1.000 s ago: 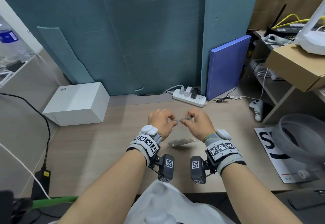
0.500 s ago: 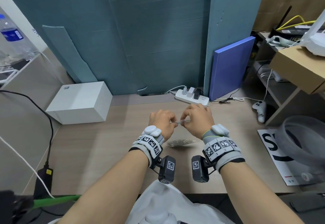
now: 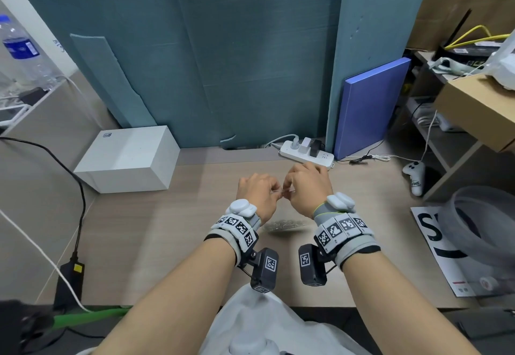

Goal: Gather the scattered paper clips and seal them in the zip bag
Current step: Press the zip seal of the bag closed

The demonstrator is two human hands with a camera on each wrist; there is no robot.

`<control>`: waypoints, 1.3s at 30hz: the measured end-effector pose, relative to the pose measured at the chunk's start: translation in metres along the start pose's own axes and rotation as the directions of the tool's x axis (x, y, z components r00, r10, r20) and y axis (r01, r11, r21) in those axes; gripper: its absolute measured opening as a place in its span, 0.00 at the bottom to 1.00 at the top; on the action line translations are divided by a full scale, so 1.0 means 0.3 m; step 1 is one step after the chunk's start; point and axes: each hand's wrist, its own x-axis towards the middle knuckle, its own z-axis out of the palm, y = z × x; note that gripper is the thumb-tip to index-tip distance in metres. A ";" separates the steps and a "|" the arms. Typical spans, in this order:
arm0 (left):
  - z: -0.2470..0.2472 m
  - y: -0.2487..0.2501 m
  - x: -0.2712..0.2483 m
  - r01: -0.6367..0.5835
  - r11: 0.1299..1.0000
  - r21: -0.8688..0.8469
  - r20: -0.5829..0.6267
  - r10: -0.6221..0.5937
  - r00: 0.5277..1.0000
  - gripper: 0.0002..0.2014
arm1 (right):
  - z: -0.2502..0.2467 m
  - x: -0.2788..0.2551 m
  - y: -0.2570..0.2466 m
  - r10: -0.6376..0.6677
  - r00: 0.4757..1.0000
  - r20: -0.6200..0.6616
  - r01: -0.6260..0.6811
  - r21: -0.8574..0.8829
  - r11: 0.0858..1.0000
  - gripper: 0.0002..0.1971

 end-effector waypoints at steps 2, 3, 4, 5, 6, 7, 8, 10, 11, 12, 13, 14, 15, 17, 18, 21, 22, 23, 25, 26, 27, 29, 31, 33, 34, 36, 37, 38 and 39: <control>0.000 -0.007 -0.002 0.007 1.000 -0.009 -0.009 -0.007 1.000 0.06 | 0.007 0.001 0.010 0.017 1.000 0.006 -0.017 -0.005 1.000 0.04; -0.003 -0.015 -0.002 0.019 1.000 -0.012 -0.009 -0.019 1.000 0.07 | 0.010 -0.001 0.017 0.033 0.999 0.002 -0.033 0.000 0.999 0.05; -0.005 -0.024 0.000 0.029 1.000 -0.011 -0.008 -0.030 1.000 0.07 | 0.012 -0.004 0.026 0.051 0.999 -0.005 -0.051 0.010 0.999 0.05; -0.005 -0.033 0.001 0.035 0.999 -0.007 -0.007 -0.035 0.999 0.07 | 0.013 -0.008 0.032 0.063 0.998 -0.013 -0.063 0.022 0.998 0.04; -0.005 -0.038 0.002 0.034 0.999 -0.001 -0.007 -0.034 0.999 0.06 | 0.014 -0.010 0.033 0.067 0.997 -0.024 -0.067 0.028 0.997 0.03; -0.005 -0.039 0.001 0.026 1.000 0.007 -0.007 -0.026 1.000 0.05 | 0.014 -0.010 0.029 0.063 0.998 -0.032 -0.062 0.031 0.998 0.01; -0.003 -0.035 0.001 0.015 1.000 0.014 -0.005 -0.015 1.000 0.05 | 0.014 -0.008 0.021 0.054 0.998 -0.039 -0.053 0.028 0.998 0.02; 0.002 -0.024 0.000 -0.005 1.000 0.019 -0.005 0.005 1.000 0.04 | 0.018 -0.003 0.002 0.037 0.999 -0.029 -0.036 0.017 0.999 0.03; 0.003 -0.021 -0.001 -0.008 1.000 0.016 -0.010 0.008 1.000 0.05 | 0.019 -0.001 -0.004 0.025 1.000 -0.017 -0.025 0.012 1.000 0.03; 0.002 -0.021 -0.002 -0.003 1.000 0.008 -0.016 0.004 1.000 0.05 | 0.021 -0.001 -0.005 0.022 1.000 -0.012 -0.022 0.006 1.000 0.04; -0.002 -0.025 -0.002 0.005 1.000 -0.002 -0.023 -0.005 1.000 0.06 | 0.023 -0.001 -0.001 0.026 1.000 -0.013 -0.026 0.007 1.000 0.05; -0.005 -0.033 -0.002 0.017 1.000 -0.009 -0.028 -0.017 0.999 0.07 | 0.024 -0.004 0.006 0.040 0.999 -0.013 -0.040 0.011 0.999 0.05; -0.009 -0.042 -0.001 0.028 1.000 -0.013 -0.031 -0.029 0.999 0.06 | 0.025 -0.008 0.013 0.055 0.998 -0.014 -0.055 0.018 0.998 0.06; -0.013 -0.054 -0.001 0.036 0.999 -0.014 -0.029 -0.036 0.999 0.05 | 0.025 -0.014 0.019 0.070 0.998 -0.006 -0.070 0.040 0.997 0.05; -0.012 -0.055 -0.001 0.031 0.999 -0.009 -0.027 -0.032 0.999 0.05 | 0.025 -0.014 0.015 0.065 0.998 -0.001 -0.064 0.051 0.997 0.04; -0.003 -0.048 -0.002 0.011 1.000 0.004 -0.022 -0.011 1.000 0.05 | 0.028 -0.008 -0.007 0.037 0.999 0.010 -0.037 0.076 0.996 0.03; 0.000 -0.047 -0.004 0.005 1.000 -0.001 -0.018 -0.005 1.000 0.05 | 0.031 -0.005 -0.011 0.030 0.999 0.016 -0.031 0.074 0.997 0.03; 0.001 -0.049 -0.005 0.006 1.000 -0.010 -0.014 -0.006 1.000 0.06 | 0.033 -0.003 -0.012 0.029 0.999 0.020 -0.030 0.067 0.997 0.04; -0.003 -0.065 -0.009 0.031 0.999 -0.028 -0.015 -0.031 0.999 0.08 | 0.041 -0.001 -0.006 0.040 0.999 0.019 -0.041 0.059 0.997 0.06; -0.005 -0.077 -0.009 0.045 0.998 -0.038 -0.021 -0.046 0.999 0.08 | 0.044 -0.001 -0.002 0.049 0.999 0.018 -0.050 0.063 0.997 0.07; -0.006 -0.087 -0.009 0.054 0.997 -0.047 -0.025 -0.055 0.998 0.06 | 0.048 -0.003 0.000 0.055 0.998 0.018 -0.056 0.072 0.996 0.07; -0.006 -0.096 -0.010 0.060 0.997 -0.057 -0.022 -0.061 0.998 0.06 | 0.054 -0.002 -0.006 0.055 0.998 0.016 -0.056 0.094 0.994 0.04; -0.004 -0.093 -0.012 0.049 0.997 -0.067 -0.017 -0.050 0.999 0.07 | 0.058 0.002 -0.022 0.038 0.999 0.028 -0.041 0.115 0.992 0.04; 0.001 -0.089 -0.012 0.047 0.995 -0.091 -0.015 -0.048 0.999 0.09 | 0.062 0.007 -0.034 0.008 0.999 0.045 -0.013 0.122 0.992 0.04; 0.001 -0.092 -0.012 0.059 0.993 -0.107 -0.015 -0.061 0.998 0.09 | 0.062 0.009 -0.035 -0.002 0.999 0.044 -0.003 0.115 0.993 0.03; 0.003 -0.106 -0.011 0.088 0.986 -0.142 -0.022 -0.092 0.996 0.08 | 0.062 0.011 -0.029 -0.001 0.999 0.038 -0.003 0.103 0.995 0.01; 0.002 -0.114 -0.011 0.096 0.983 -0.159 -0.020 -0.101 0.995 0.07 | 0.062 0.012 -0.026 0.006 0.999 0.037 -0.009 0.100 0.995 0.01; 0.001 -0.117 -0.010 0.098 0.980 -0.173 -0.013 -0.102 0.995 0.07 | 0.064 0.011 -0.023 0.015 0.999 0.039 -0.019 0.102 0.995 0.02; 0.000 -0.117 -0.010 0.097 0.978 -0.184 -0.003 -0.099 0.995 0.06 | 0.064 0.010 -0.023 0.022 0.999 0.042 -0.026 0.111 0.993 0.03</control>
